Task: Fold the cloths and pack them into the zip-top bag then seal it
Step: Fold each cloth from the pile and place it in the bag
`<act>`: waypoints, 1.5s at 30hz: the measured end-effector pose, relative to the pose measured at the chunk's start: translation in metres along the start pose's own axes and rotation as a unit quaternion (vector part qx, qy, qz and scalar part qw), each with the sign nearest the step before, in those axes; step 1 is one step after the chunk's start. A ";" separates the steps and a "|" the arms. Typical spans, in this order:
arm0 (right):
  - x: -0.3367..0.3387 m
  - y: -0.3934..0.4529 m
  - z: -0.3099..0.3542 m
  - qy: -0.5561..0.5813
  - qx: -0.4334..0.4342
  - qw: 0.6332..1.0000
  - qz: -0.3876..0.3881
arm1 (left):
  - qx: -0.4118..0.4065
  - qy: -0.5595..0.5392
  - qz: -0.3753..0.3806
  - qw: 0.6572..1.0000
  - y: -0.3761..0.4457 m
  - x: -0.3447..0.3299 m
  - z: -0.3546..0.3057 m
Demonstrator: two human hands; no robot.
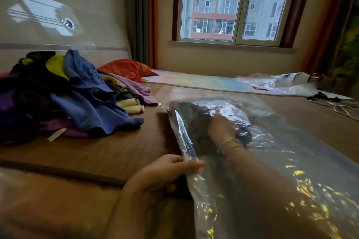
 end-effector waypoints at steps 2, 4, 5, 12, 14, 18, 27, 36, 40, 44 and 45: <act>0.006 -0.007 0.013 0.029 0.028 0.999 0.024 | 0.007 -0.029 -0.055 0.998 0.005 0.002 -0.003; 0.001 -0.014 0.013 0.014 0.061 0.998 0.008 | 0.017 -0.072 -0.114 0.991 0.014 0.005 -0.004; -0.001 -0.017 0.012 0.026 0.060 0.998 0.001 | 0.018 -0.094 -0.132 0.987 0.018 0.005 -0.005; -0.006 -0.052 -0.006 -0.071 0.181 0.981 0.004 | -0.069 -0.221 -0.177 0.957 0.027 -0.016 -0.002; -0.012 -0.053 -0.013 -0.137 0.176 0.974 0.042 | -0.072 -0.228 -0.166 0.957 0.027 -0.018 -0.001; -0.027 -0.040 -0.015 -0.154 0.196 0.964 0.097 | -0.071 -0.226 -0.144 0.961 0.025 -0.015 0.003; -0.074 0.026 0.007 -0.144 0.169 0.972 0.081 | -0.053 -0.206 -0.126 0.969 0.028 0.006 0.010; -0.063 0.042 -0.003 -0.143 0.138 0.975 0.100 | -0.049 -0.233 -0.172 0.956 0.037 0.003 0.006; -0.060 0.018 -0.008 -0.117 0.146 0.975 0.117 | -0.043 -0.239 -0.177 0.954 0.037 0.004 0.006; -0.039 -0.035 -0.029 -0.132 0.170 0.959 0.187 | -0.040 -0.234 -0.188 0.953 0.033 0.000 0.007; -0.038 -0.049 -0.038 -0.119 0.161 0.960 0.197 | -0.038 -0.234 -0.190 0.953 0.032 -0.002 0.008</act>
Point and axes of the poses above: each hand's wrist, its own y-axis towards the middle knuckle, its own x-axis out of the back of the hand, z = x × y, the point moved 2 cm from there along y, towards the middle knuckle, and after that the axes turned 4 degrees about x, right-handed, at the moved point
